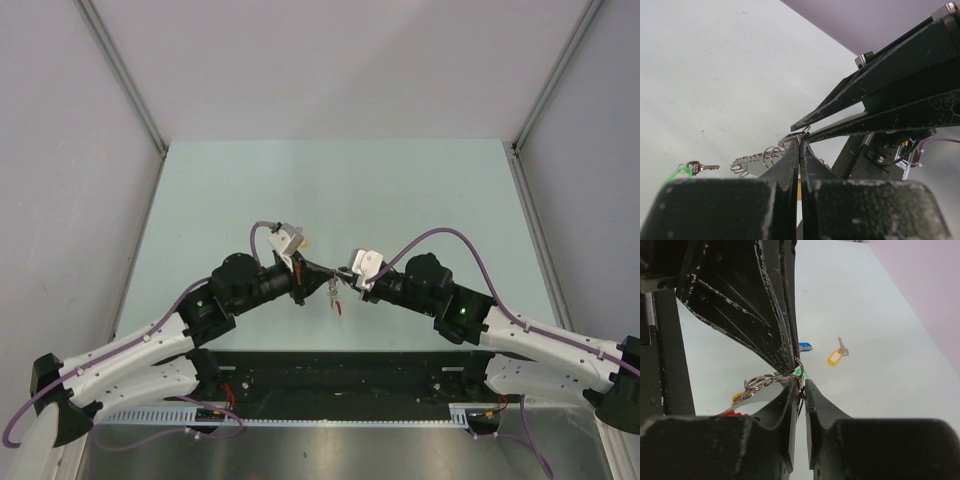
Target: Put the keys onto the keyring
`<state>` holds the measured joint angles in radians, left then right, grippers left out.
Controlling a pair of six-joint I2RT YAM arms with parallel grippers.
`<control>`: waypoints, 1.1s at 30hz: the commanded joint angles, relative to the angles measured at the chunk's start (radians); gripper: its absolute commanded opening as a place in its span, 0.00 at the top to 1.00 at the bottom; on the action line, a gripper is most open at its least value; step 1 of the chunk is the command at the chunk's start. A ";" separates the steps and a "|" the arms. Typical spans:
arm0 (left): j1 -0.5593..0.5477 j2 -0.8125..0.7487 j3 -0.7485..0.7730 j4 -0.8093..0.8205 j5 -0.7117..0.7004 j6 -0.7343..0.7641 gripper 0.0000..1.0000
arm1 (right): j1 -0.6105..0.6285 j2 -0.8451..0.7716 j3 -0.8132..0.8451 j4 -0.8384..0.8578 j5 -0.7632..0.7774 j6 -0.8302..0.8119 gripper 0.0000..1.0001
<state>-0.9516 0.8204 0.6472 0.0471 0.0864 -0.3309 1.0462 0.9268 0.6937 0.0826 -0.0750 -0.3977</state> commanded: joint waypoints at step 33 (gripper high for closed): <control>-0.012 -0.138 -0.176 0.360 -0.277 -0.099 0.70 | 0.069 0.021 -0.023 0.123 0.015 -0.070 1.00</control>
<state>-0.9730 0.7254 0.4068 0.3996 -0.1471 -0.4709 1.1011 0.9779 0.6643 0.2218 -0.0189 -0.4095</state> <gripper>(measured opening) 0.160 0.017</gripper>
